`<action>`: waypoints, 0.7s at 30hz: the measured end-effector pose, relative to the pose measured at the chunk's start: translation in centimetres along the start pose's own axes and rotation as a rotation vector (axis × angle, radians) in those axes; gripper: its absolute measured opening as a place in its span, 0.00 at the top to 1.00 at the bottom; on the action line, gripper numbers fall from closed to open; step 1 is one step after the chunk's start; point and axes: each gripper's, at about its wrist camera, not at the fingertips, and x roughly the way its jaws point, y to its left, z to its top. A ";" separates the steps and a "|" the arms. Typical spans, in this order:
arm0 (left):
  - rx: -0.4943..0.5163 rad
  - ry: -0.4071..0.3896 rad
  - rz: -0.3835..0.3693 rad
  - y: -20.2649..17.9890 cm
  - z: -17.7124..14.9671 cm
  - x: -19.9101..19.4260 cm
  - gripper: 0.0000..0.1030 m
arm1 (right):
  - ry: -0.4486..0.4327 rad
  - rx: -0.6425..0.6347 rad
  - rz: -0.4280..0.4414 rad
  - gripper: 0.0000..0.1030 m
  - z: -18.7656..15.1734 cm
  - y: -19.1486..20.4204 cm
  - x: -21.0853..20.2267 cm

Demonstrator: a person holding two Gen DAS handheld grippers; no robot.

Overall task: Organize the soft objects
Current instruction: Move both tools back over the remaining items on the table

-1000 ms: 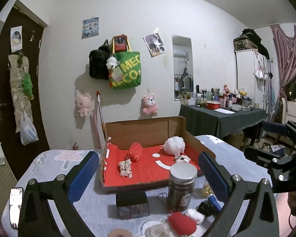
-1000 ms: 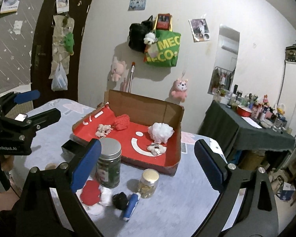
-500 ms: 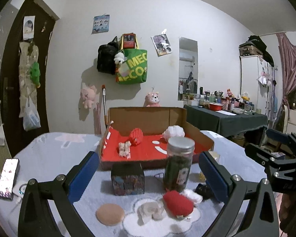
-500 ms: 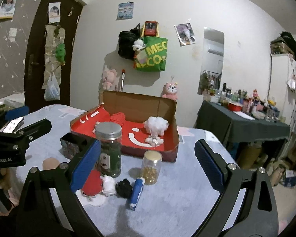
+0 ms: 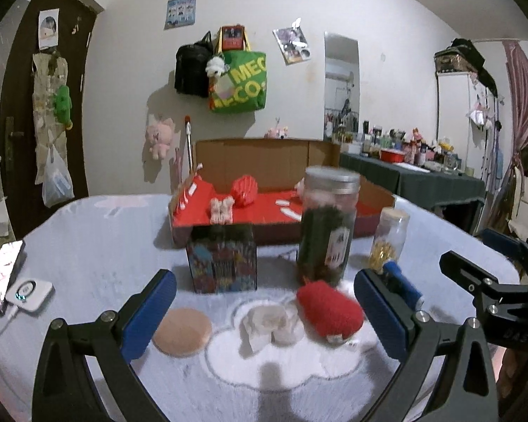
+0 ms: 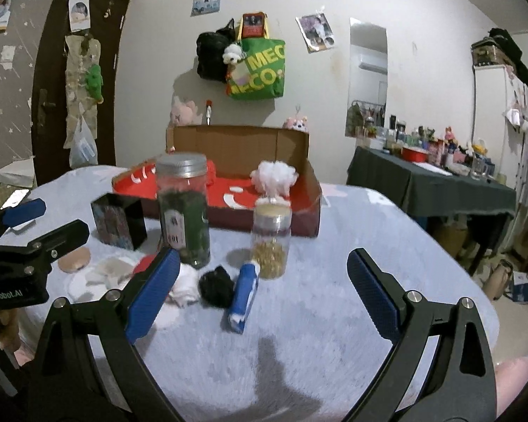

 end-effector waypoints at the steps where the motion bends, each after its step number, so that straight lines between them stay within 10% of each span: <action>1: 0.002 0.008 0.007 -0.1 -0.3 0.2 0.00 | 0.009 0.006 0.003 0.05 -0.3 0.0 0.2; 21: -0.019 0.116 0.025 1.2 -2.0 2.7 0.00 | 0.150 0.064 0.028 0.05 -3.9 -0.6 4.1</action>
